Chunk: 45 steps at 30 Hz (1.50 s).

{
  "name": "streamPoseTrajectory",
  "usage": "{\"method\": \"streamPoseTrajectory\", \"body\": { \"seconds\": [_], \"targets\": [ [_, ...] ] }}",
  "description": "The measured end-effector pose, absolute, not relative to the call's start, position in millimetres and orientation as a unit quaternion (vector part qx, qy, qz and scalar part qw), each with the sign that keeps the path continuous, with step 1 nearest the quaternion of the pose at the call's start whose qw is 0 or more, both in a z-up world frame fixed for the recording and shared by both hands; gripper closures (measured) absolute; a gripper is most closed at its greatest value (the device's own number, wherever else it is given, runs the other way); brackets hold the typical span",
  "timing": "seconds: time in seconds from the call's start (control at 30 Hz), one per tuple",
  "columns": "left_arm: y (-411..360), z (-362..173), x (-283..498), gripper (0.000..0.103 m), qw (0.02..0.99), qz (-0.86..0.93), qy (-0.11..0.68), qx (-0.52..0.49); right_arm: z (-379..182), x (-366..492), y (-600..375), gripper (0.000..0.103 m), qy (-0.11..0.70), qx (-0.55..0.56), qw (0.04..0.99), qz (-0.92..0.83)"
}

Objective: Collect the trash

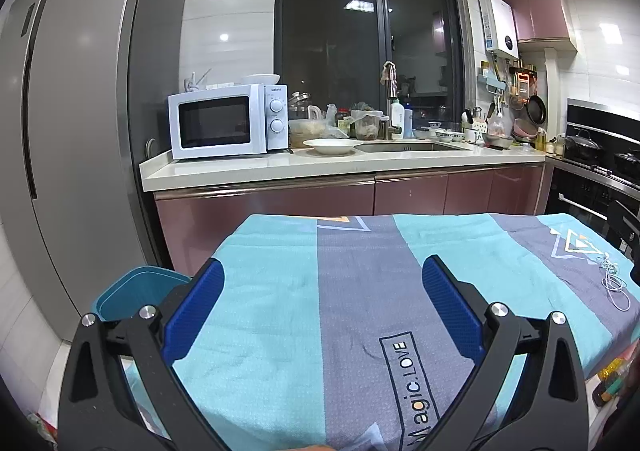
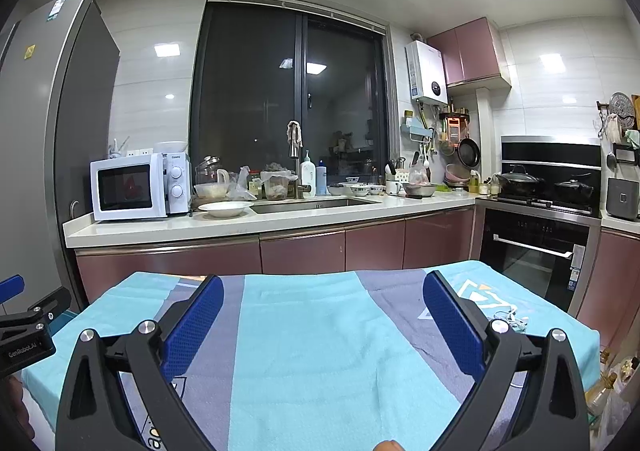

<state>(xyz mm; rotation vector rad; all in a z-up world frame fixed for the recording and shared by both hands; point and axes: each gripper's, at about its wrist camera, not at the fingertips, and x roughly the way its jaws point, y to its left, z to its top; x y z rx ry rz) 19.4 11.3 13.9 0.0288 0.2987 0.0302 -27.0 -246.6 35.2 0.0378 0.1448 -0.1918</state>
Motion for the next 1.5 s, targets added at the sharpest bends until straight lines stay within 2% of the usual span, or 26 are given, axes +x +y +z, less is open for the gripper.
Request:
{"method": "streamPoseTrajectory", "body": {
  "seconds": [1.5],
  "targets": [
    [16.1,19.2,10.5,0.005,0.992,-0.005,0.130,-0.002,35.9,-32.5,-246.7,0.006,0.059,0.015,0.993,-0.100]
  ]
}}
